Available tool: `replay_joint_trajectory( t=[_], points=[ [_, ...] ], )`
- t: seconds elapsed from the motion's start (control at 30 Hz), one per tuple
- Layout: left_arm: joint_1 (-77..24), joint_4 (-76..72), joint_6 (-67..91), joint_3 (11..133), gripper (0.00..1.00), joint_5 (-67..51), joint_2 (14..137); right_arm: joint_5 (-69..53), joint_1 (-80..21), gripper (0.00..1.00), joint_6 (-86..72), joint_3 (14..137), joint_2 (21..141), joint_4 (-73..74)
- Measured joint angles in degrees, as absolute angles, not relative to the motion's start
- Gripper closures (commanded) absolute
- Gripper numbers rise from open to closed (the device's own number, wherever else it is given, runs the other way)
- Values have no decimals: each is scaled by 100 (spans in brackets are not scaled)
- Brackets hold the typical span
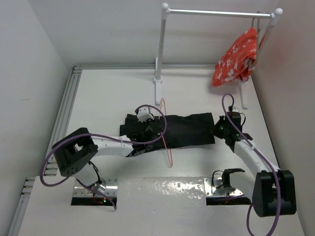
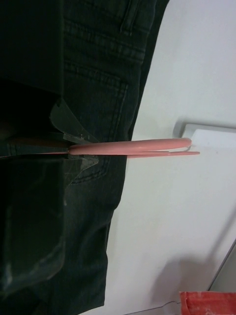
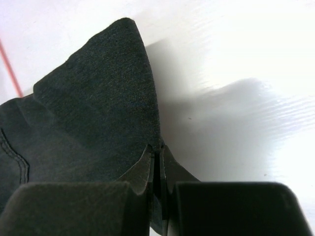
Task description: Place the trousers on the hanger
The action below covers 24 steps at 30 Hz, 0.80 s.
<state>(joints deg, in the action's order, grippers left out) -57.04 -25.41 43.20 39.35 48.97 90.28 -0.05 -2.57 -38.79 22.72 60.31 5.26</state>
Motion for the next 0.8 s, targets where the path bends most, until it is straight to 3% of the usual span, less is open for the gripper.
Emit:
replay_joint_trajectory(
  t=[0.7,0.77,0.8],
  points=[
    [-5767,-2198,3511,4364,100,4475,8993,-47,-86,100,-3905,2165,6359,456],
    [-5780,-2121,3470,4436,100,4447,8997,-43,-86,83,-3922,2165,6383,456],
    [-5782,-2093,3463,4458,100,4434,8997,-40,-86,69,-3946,2163,6392,456]
  ],
)
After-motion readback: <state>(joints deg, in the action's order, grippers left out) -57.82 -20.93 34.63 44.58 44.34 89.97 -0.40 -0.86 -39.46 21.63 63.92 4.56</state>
